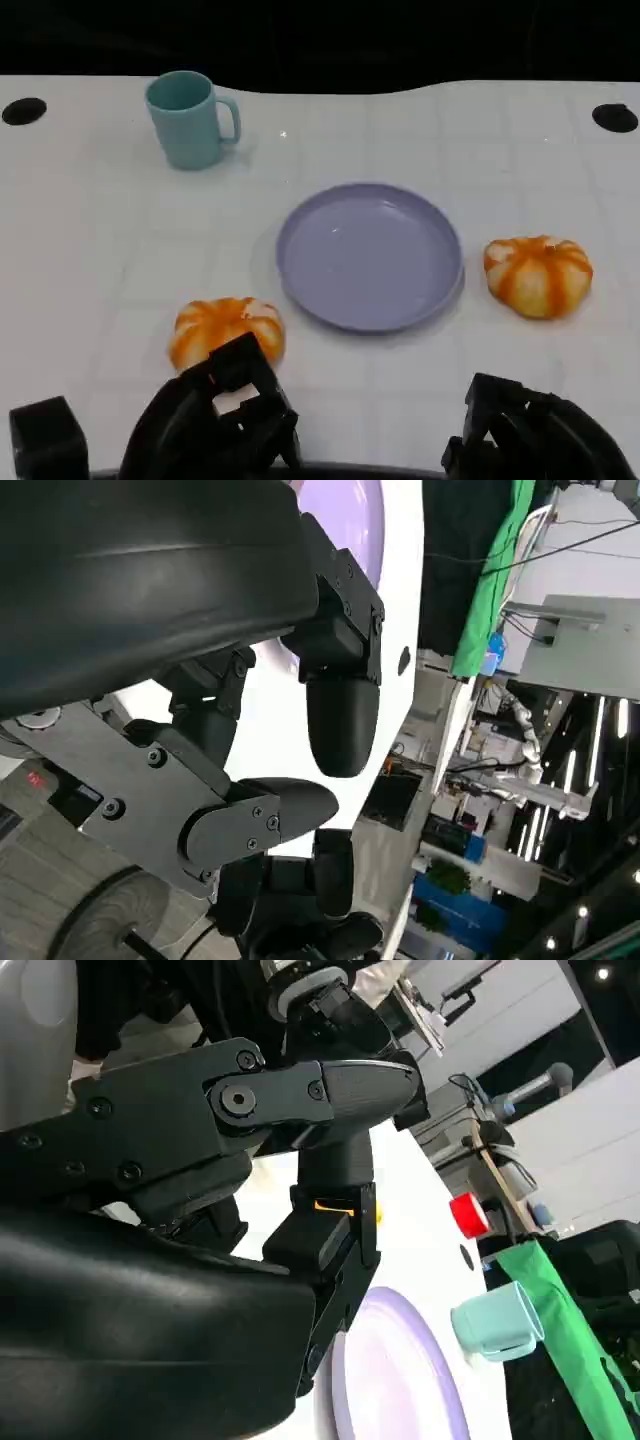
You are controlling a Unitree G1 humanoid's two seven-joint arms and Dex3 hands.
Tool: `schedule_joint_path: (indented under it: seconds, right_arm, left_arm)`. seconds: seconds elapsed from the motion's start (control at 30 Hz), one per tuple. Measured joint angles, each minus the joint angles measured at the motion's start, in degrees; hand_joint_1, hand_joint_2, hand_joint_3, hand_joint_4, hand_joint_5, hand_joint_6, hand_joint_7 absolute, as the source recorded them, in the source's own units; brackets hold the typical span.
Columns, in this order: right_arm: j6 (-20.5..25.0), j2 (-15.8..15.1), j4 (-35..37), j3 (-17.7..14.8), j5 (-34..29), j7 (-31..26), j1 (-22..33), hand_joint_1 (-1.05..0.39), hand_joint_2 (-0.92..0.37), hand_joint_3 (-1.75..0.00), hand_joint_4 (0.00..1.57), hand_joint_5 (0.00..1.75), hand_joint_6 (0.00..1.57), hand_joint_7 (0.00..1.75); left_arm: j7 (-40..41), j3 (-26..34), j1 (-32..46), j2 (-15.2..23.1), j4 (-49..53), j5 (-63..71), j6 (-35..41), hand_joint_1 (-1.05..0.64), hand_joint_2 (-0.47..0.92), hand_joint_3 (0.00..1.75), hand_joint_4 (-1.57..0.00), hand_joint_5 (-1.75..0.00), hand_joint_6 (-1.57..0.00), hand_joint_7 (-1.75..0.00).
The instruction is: Grasp the bread from the table and place it into the plate.
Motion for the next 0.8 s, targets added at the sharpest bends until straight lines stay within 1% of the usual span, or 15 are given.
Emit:
schedule_joint_path:
  seconds: [0.1,0.17,0.23,0.27,0.3,0.33,0.37,0.4,0.43,0.47,0.53,0.57,0.6,0.67,0.8]
  right_arm:
    - [-0.4,0.0,0.2,0.0,0.0,0.0,0.0,-0.69,-0.92,-0.25,0.86,1.61,0.77,1.35]
    - [-0.5,0.0,0.2,0.0,0.0,0.1,0.0,-0.69,-0.92,-0.25,0.85,1.6,0.77,1.35]
    - [-0.6,0.0,0.3,0.0,0.0,0.1,0.0,-0.69,-0.92,-0.25,0.85,1.6,0.77,1.35]
    - [-0.7,0.0,0.3,0.0,0.0,0.1,0.0,-0.7,-0.92,-0.25,0.86,1.6,0.77,1.35]
    - [-0.8,0.0,0.3,0.0,0.0,0.1,0.0,-0.7,-0.92,-0.24,0.86,1.6,0.77,1.35]
    - [-0.8,0.1,0.3,0.0,0.0,0.1,0.0,-0.69,-0.92,-0.24,0.86,1.6,0.77,1.35]
    - [-0.8,0.1,0.3,0.0,0.0,0.1,0.0,-0.69,-0.92,-0.24,0.86,1.6,0.77,1.34]
    - [-0.8,0.2,0.3,0.0,0.0,0.1,0.0,-0.69,-0.92,-0.24,0.86,1.6,0.77,1.34]
    - [-0.8,0.3,0.3,0.0,0.0,0.1,0.0,-0.69,-0.92,-0.25,0.86,1.6,0.77,1.34]
    - [-0.8,0.4,0.3,0.1,0.0,0.1,-0.1,-0.69,-0.92,-0.25,0.85,1.6,0.77,1.34]
    - [-0.8,0.6,0.3,0.2,0.0,0.1,-0.1,-0.69,-0.92,-0.25,0.86,1.6,0.77,1.34]
    - [-0.8,0.6,0.3,0.2,0.0,0.1,-0.1,-0.69,-0.92,-0.25,0.86,1.6,0.78,1.34]
    - [-0.8,0.8,0.3,0.3,0.0,0.1,-0.1,-0.69,-0.92,-0.25,0.86,1.6,0.78,1.34]
    - [-0.8,1.0,0.3,0.6,-0.1,0.0,-0.1,-0.69,-0.92,-0.25,0.86,1.6,0.78,1.33]
    - [-0.8,1.3,0.3,1.2,-0.1,-0.3,-0.1,-0.7,-0.92,-0.24,0.86,1.59,0.78,1.33]
  left_arm:
    - [0.1,0.0,0.0,0.0,0.0,0.8,-0.5,-0.31,0.49,0.81,-0.66,-1.75,-0.48,-1.75]
    - [0.7,-0.1,0.1,0.0,-0.1,2.1,-1.3,-0.33,0.64,0.53,-0.59,-1.75,-0.44,-1.74]
    - [1.7,-0.1,0.4,-0.1,-0.8,3.4,-1.6,-0.38,0.77,0.29,-0.51,-1.75,-0.41,-1.68]
    - [2.3,-0.3,0.5,-0.1,-1.2,4.1,-1.7,-0.41,0.82,0.21,-0.48,-1.75,-0.41,-1.62]
    - [3.1,-0.5,0.6,0.0,-1.8,5.0,-1.8,-0.44,0.87,0.13,-0.43,-1.75,-0.4,-1.53]
    - [3.8,-0.6,0.7,0.0,-2.5,6.1,-1.9,-0.45,0.89,0.09,-0.39,-1.75,-0.4,-1.46]
    - [4.4,-0.7,0.8,0.1,-3.0,6.8,-2.0,-0.51,0.91,0.07,-0.39,-1.69,-0.41,-1.36]
    - [4.8,-0.8,0.8,0.2,-3.7,7.3,-2.0,-0.52,0.92,0.06,-0.39,-1.65,-0.42,-1.29]
    - [5.3,-0.8,1.0,0.4,-4.5,8.0,-2.0,-0.54,0.92,0.07,-0.42,-1.58,-0.44,-1.18]
    - [5.6,-0.9,1.0,0.5,-5.0,8.5,-2.1,-0.57,0.92,0.09,-0.47,-1.45,-0.5,-0.97]
    - [7.1,-1.1,1.1,1.3,-6.8,11.3,-2.3,-0.59,0.92,0.12,-0.52,-1.27,-0.56,-0.7]
    - [8.0,-1.3,1.2,1.8,-7.9,13.1,-2.4,-0.58,0.92,0.12,-0.53,-1.19,-0.59,-0.57]
    - [9.0,-1.4,1.2,2.3,-9.0,14.9,-2.5,-0.58,0.92,0.13,-0.52,-1.08,-0.61,-0.39]
    - [10.6,-1.5,1.1,3.5,-11.0,17.9,-2.4,-0.58,0.92,0.14,-0.5,-0.96,-0.6,-0.21]
    - [12.7,-1.9,0.3,7.0,-15.0,25.3,-2.0,-0.58,0.92,0.1,-0.44,-0.88,-0.55,-0.1]
